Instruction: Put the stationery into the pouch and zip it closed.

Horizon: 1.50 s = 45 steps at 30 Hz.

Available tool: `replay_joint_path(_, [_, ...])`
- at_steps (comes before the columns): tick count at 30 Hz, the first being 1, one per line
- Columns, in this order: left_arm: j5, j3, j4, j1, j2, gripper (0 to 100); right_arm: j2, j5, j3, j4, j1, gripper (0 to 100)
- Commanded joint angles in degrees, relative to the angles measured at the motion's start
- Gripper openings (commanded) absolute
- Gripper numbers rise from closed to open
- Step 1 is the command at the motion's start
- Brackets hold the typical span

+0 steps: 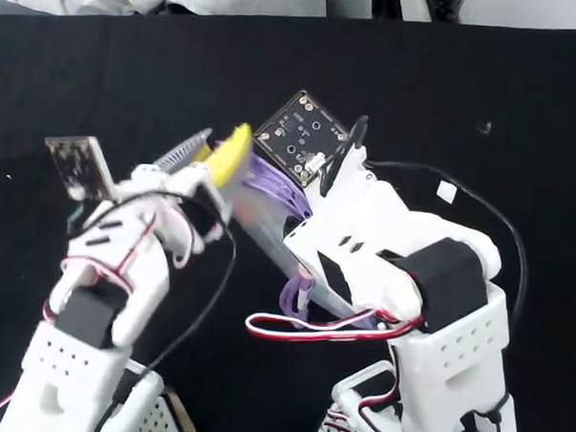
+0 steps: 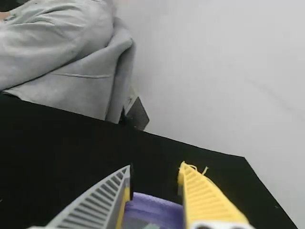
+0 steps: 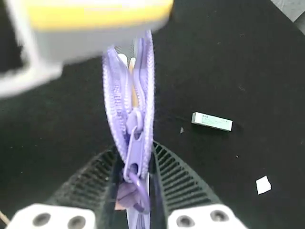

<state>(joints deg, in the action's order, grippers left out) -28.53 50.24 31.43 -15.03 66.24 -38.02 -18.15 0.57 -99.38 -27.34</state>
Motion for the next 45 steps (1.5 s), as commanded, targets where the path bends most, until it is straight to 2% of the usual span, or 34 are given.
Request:
replay_joint_path(1, [0.1, -7.1, 2.7, 4.6, -0.5, 17, -0.9, -0.3, 0.2, 0.6, -0.1, 1.2])
replay_joint_path(5, [0.1, -12.6, 10.0, 7.3, 4.5, 17, -0.9, -0.3, 0.2, 0.6, 1.0, 1.2])
replay_joint_path(9, [0.1, -14.1, 12.4, 9.5, 7.9, 17, -0.9, -0.2, 0.2, 2.7, 7.6, 1.2])
replay_joint_path(13, [-0.1, -14.7, 11.3, 10.5, 3.5, 17, -0.9, -0.2, 0.7, 4.0, 15.0, 1.2])
replay_joint_path(18, [1.1, -18.0, 10.7, 10.4, -8.0, 17, -1.8, -0.4, 2.8, 3.4, 20.4, 1.2])
replay_joint_path(26, [12.3, -24.0, 10.3, 9.7, -23.3, 17, -1.9, -0.3, 9.4, 1.8, 28.5, 1.2])
replay_joint_path(33, [24.9, -31.3, 10.9, 1.3, -41.8, 17, -1.5, -0.3, 10.5, 3.2, 38.0, 1.2])
replay_joint_path(35, [27.3, -35.1, 13.7, -1.8, -46.7, 17, -1.5, -0.3, 10.4, 3.5, 39.7, 1.2])
replay_joint_path(40, [30.2, -52.6, 28.5, -8.9, -59.2, 17, -1.5, -0.2, 10.4, 3.5, 42.3, 1.2])
replay_joint_path(45, [34.6, -70.6, 38.9, -11.1, -75.2, 17, -1.4, -0.2, 10.5, 3.5, 44.4, 1.2])
